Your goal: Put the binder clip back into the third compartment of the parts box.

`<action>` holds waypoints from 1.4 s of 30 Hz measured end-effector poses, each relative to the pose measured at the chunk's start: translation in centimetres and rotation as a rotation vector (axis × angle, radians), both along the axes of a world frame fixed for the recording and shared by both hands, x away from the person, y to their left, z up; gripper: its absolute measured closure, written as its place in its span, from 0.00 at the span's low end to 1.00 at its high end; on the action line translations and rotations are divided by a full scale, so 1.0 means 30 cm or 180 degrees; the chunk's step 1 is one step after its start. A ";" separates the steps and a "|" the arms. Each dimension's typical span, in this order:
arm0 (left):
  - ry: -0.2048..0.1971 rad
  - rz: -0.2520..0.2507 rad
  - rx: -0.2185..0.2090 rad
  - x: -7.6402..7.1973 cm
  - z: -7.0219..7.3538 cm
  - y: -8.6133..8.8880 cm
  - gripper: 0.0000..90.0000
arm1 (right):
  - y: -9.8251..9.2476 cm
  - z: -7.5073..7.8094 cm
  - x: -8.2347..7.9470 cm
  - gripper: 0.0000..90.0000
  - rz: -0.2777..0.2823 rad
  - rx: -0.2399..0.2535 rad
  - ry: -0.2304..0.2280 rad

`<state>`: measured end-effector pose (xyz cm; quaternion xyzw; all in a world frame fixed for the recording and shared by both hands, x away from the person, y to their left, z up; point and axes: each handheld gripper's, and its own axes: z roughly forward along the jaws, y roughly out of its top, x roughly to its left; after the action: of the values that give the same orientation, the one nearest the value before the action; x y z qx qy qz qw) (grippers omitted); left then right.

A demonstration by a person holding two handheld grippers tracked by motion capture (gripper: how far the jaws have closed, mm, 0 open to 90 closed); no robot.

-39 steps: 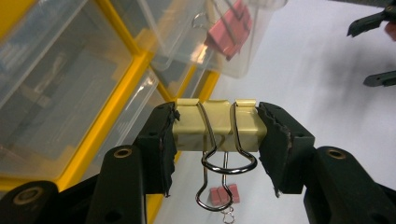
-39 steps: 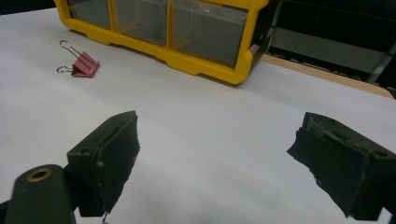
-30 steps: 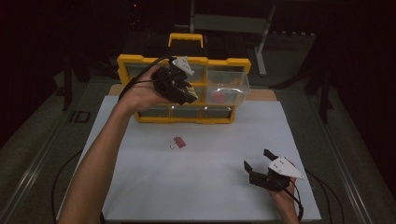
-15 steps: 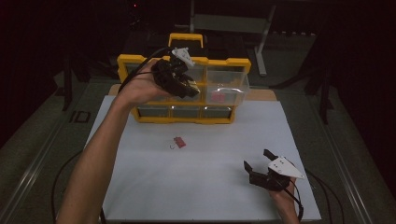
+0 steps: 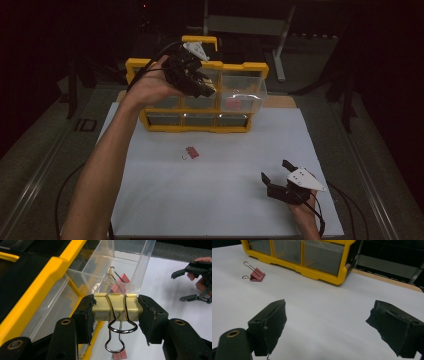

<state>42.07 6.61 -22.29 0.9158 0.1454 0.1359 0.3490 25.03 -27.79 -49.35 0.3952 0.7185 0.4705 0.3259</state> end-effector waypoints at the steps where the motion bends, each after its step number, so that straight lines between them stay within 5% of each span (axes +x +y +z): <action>1: -0.0001 0.0003 -0.0001 0.001 0.004 -0.002 0.56 | 0.001 0.000 0.000 0.14 -0.0002 0.0002 0.0006; 42: -0.0073 -0.0047 0.0041 0.044 0.068 -0.179 0.56 | -0.006 0.001 0.000 0.14 -0.0005 0.0025 0.0004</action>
<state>43.38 1.23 -20.24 0.9174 0.1337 0.1447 0.3457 25.01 -27.96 -49.33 0.3974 0.7165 0.4728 0.3244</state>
